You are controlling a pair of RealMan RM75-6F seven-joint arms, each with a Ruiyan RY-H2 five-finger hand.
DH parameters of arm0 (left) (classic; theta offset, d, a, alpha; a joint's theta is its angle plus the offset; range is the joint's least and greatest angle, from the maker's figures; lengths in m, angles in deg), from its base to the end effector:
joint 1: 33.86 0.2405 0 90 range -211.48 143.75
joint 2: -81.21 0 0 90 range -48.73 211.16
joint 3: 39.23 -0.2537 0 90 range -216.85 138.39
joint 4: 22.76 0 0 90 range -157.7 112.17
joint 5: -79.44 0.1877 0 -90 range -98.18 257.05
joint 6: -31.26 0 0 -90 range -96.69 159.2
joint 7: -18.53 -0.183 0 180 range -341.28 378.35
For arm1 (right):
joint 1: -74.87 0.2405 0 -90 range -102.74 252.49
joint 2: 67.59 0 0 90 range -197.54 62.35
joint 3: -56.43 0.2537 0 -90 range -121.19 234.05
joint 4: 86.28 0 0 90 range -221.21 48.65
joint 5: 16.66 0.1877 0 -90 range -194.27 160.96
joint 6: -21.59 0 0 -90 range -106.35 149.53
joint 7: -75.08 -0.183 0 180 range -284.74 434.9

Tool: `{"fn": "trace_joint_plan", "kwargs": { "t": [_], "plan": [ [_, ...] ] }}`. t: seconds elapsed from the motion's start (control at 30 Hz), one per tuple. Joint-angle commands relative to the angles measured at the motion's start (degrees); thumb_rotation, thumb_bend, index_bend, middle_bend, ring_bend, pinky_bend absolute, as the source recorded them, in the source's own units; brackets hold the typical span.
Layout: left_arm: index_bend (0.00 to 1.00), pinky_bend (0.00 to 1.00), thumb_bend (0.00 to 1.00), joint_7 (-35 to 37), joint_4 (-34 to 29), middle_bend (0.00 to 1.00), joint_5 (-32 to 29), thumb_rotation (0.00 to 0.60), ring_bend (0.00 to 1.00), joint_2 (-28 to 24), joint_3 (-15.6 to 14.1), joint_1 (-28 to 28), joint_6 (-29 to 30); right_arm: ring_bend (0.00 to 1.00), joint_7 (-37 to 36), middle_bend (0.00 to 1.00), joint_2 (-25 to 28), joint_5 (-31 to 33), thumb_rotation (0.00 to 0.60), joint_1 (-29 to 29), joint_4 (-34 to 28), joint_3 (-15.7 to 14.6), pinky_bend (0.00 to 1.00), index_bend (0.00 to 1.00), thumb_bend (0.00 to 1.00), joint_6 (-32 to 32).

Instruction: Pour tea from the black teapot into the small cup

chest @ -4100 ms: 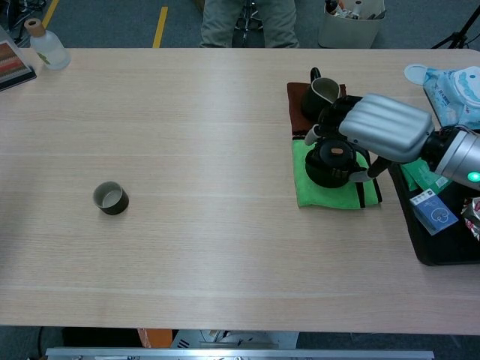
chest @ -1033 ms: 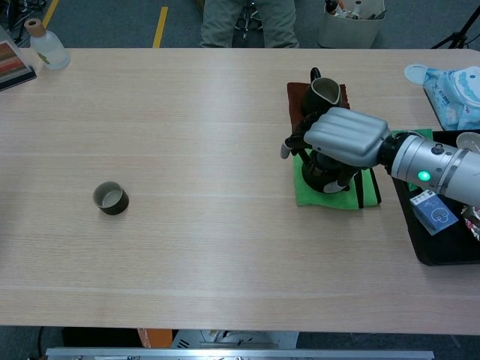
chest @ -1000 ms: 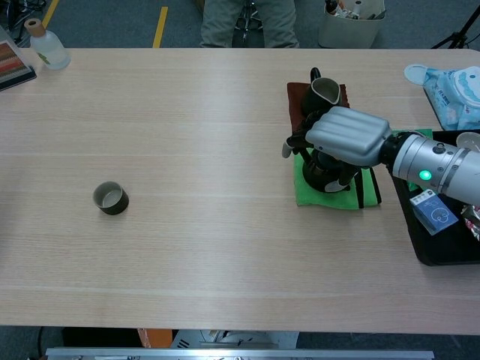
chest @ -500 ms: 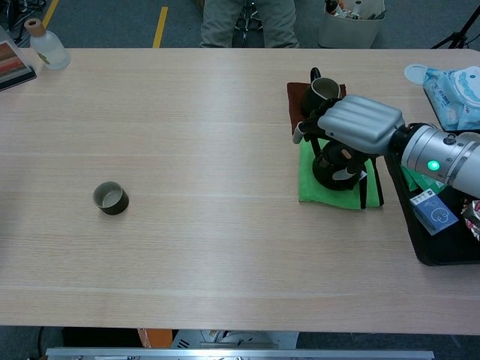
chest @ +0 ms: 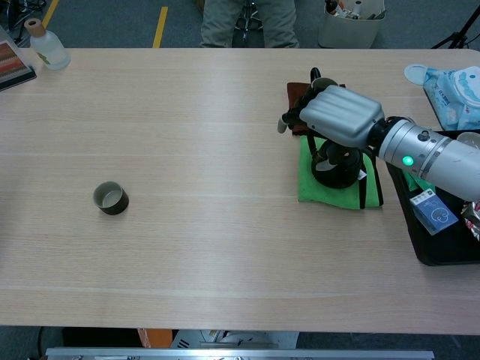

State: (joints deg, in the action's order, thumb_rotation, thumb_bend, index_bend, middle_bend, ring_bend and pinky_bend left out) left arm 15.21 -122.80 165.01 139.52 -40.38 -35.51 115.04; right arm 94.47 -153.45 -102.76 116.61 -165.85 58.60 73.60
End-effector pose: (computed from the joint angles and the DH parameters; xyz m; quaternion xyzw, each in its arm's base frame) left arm -0.3022 0.1860 0.1830 -0.6034 -0.4249 -0.3351 0.5857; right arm -0.1488 -0.3404 -0.0238 0.8588 -0.1963 0.3068 0.3603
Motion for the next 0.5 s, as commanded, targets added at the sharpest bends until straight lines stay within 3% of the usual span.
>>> {"fn": "trace_joint_plan", "kwargs": {
  "t": [0.03, 0.5],
  "plan": [
    [0.12, 0.07, 0.23, -0.04, -0.02, 0.11, 0.06, 0.6, 0.1, 0.01, 0.02, -0.09, -0.09, 0.25, 1.83, 0.34, -1.39, 1.67, 0.6, 0.17, 1.27, 1.19, 0.21, 0.29, 0.0, 0.16],
    [0.12, 0.07, 0.23, -0.09, 0.04, 0.11, -0.29, 0.6, 0.1, -0.05, 0.1, -0.01, -0.11, 0.25, 8.8, 0.34, -4.21, 9.73, 0.6, 1.12, 3.76, 3.88, 0.21, 0.29, 0.0, -2.04]
  ]
}}
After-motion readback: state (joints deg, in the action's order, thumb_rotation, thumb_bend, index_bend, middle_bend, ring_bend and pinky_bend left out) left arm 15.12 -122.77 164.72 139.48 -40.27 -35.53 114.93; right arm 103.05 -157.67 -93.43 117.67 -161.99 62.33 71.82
